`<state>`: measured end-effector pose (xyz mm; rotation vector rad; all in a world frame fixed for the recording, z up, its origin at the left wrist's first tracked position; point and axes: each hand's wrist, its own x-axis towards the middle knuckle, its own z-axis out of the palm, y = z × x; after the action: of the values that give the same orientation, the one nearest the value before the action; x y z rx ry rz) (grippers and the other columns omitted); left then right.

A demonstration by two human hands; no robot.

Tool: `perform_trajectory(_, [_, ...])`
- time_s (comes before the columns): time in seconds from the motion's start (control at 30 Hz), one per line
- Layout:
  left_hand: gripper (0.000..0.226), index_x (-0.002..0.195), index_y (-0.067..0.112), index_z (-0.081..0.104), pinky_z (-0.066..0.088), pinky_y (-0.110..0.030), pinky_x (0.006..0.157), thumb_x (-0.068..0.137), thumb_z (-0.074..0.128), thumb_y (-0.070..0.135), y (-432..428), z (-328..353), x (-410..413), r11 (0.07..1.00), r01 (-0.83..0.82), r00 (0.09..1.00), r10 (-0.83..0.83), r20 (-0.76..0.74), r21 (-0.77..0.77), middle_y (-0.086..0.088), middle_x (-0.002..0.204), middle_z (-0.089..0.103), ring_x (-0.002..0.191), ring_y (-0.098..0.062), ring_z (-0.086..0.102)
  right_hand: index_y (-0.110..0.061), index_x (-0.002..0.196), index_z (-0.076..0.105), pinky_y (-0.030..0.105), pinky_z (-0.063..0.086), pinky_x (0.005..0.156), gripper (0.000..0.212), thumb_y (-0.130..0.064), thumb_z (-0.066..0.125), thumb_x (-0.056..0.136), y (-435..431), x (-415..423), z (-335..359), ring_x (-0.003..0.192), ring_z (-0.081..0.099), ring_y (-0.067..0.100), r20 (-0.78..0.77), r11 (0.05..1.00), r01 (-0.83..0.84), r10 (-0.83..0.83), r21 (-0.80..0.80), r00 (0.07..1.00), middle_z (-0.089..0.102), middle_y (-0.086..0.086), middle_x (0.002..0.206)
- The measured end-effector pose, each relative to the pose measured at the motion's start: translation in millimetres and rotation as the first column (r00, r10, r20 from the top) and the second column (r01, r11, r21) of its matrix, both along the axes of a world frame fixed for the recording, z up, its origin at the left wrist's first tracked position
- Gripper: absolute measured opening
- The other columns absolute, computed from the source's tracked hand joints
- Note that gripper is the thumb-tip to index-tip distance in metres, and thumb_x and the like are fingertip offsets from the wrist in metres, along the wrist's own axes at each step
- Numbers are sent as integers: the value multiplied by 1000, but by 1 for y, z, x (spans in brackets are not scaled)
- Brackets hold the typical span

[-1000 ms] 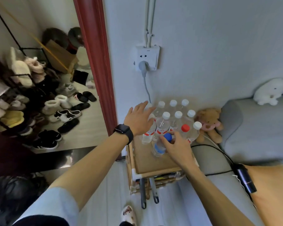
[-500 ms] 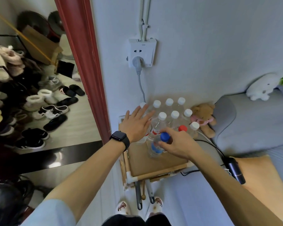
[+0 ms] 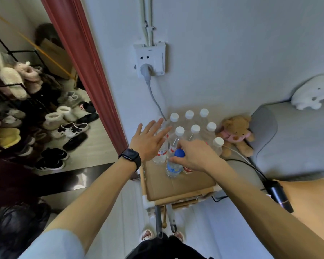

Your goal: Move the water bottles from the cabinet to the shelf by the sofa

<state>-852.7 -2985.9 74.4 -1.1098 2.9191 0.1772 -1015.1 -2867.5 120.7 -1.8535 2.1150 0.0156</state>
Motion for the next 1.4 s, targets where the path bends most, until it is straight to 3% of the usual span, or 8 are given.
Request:
perform_trajectory(0.43, [51,152,49,3,8,-53,121,105,23,46,2,4,-6,999,-49,997,50,61,-23,9,165,-3,151,-22,4,-23,102,55,39,57,73,36,-54,63,85,-15,-17,-10,76,60,17,30,995,-22,25,-99,999,62,1,92])
perform_trajectory(0.63, [50,153,44,11,9,-51,122,105,24,43,9,6,-12,996,-83,996,84,44,-18,8,165,-3,152,-21,4,-24,103,53,35,55,72,38,-55,63,83,-15,-25,-11,76,57,16,14,995,-62,63,-77,998,59,0,92])
perform_trajectory(0.83, [56,156,36,1,9,-46,123,105,24,43,14,2,-18,989,-146,989,147,-9,27,10,164,-6,151,-18,3,-25,103,51,34,54,73,35,-50,66,83,0,-28,-17,77,57,16,70,996,-38,44,-84,997,61,-1,94])
perform_trajectory(1.13, [61,157,27,-3,-1,-43,122,104,17,48,20,5,-33,976,-203,978,206,-29,81,8,164,-10,151,-12,-9,-19,111,47,32,39,65,31,-46,51,95,15,-26,-20,74,49,21,43,987,-13,20,-159,999,63,5,94])
perform_trajectory(1.27, [62,155,20,-10,-2,-44,122,104,15,45,26,5,-39,966,-226,974,228,-2,125,5,163,-15,149,-11,-15,-22,100,44,33,48,67,30,-51,51,93,17,-25,-29,74,55,21,106,984,23,-4,-179,994,62,2,87])
perform_trajectory(1.4, [63,155,20,-10,-2,-44,123,104,16,45,30,5,-43,954,-253,965,260,-23,163,4,163,-17,149,-10,-17,-24,107,46,29,41,62,35,-56,49,93,22,-28,-31,72,54,16,134,985,47,-24,-167,991,61,-2,86])
